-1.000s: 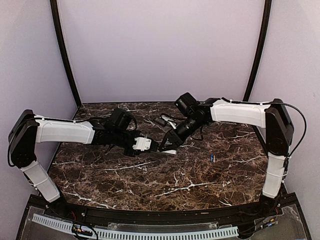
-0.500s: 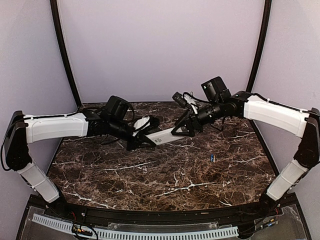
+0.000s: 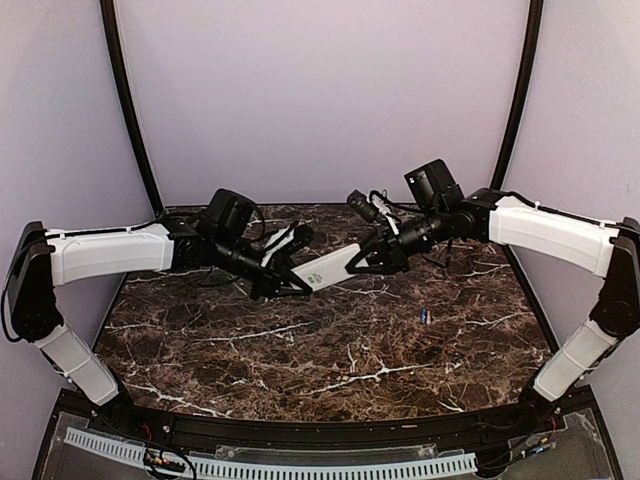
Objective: Load the batteries into the remote control
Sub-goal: Pass from the left arm to the right
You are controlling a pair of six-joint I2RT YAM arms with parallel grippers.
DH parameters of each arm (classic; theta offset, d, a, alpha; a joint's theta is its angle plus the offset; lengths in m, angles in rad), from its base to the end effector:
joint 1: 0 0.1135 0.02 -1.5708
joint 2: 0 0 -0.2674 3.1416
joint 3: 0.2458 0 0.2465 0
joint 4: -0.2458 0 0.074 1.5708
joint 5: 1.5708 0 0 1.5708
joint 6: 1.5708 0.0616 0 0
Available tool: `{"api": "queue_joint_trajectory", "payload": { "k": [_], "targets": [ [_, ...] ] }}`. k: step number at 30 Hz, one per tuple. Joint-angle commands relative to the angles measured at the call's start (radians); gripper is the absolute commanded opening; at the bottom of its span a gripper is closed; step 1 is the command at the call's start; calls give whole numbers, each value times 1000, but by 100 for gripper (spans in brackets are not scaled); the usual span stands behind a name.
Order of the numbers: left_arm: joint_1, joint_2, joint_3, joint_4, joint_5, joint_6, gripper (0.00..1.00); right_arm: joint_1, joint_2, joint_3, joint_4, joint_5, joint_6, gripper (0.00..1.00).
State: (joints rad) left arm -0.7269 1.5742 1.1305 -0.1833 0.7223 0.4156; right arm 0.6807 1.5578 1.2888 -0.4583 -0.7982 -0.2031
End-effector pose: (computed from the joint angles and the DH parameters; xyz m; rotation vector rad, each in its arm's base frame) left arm 0.2419 -0.2696 0.2619 1.5016 1.5746 -0.9663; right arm 0.2445 0.2548 0.2974 -1.3477 1.8527 1.1613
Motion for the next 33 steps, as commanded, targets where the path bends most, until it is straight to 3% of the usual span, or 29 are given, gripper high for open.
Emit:
{"api": "queue_joint_trajectory", "payload": {
  "k": [1,4,12,21,23,24,28,33],
  "targets": [
    [1,-23,35,-33,73,4,0,-1,16,-7,53,-71,9,24],
    [1,-7,56,-52,86,4,0,-1,31,-2,48,-88,10,24],
    [3,-5,61,-56,101,3,0,1,41,8,42,-108,6,37],
    [3,2,70,-74,97,8,0,4,64,24,49,-132,32,8],
    [3,4,72,-64,40,-6,22,5,73,30,49,-119,57,4],
    [3,5,70,-48,-27,-20,48,5,78,35,47,-109,72,2],
    [-1,-3,51,15,-254,-17,95,-2,112,69,41,-87,163,0],
    [-68,-83,-86,194,-514,171,99,-4,146,96,92,-92,339,0]
  ]
}}
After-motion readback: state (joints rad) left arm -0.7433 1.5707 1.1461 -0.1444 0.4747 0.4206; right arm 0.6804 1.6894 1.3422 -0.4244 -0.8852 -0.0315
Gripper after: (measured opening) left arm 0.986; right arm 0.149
